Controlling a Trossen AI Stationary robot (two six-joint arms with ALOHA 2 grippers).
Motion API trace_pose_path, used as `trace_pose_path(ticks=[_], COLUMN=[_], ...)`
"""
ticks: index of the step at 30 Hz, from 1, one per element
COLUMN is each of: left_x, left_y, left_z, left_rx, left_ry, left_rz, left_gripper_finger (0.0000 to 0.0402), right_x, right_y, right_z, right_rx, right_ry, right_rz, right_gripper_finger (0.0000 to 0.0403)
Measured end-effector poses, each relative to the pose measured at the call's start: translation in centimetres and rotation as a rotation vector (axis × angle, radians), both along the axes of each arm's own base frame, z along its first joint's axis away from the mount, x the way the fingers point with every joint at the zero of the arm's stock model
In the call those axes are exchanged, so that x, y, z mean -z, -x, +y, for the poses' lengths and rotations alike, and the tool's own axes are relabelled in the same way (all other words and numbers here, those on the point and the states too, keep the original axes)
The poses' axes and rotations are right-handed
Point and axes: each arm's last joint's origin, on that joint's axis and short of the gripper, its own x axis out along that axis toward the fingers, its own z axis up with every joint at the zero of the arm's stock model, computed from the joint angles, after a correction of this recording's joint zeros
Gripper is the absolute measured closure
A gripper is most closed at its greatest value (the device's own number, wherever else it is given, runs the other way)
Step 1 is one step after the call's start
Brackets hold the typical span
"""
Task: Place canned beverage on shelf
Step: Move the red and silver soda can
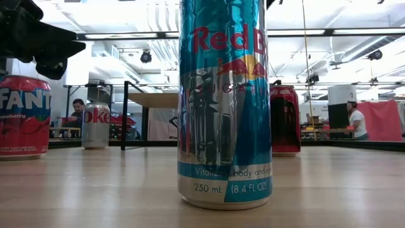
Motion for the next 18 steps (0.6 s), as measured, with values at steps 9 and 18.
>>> trace_pose_path(ticks=[9, 18], left_x=[0.0, 0.0], left_y=[0.0, 0.0], left_z=[0.0, 0.0], left_rx=[0.001, 0.001], left_ry=[0.0, 0.0], left_rz=[0.0, 0.0], left_gripper_finger=[0.0283, 0.0283], right_x=[3.1, 4.6], right_y=[-0.6, -1.4], right_z=[0.2, 0.7], right_rx=[-0.018, -0.045], right_ry=[0.035, 0.027], right_rz=[0.105, 0.057], right_gripper_finger=[0.0103, 0.0103])
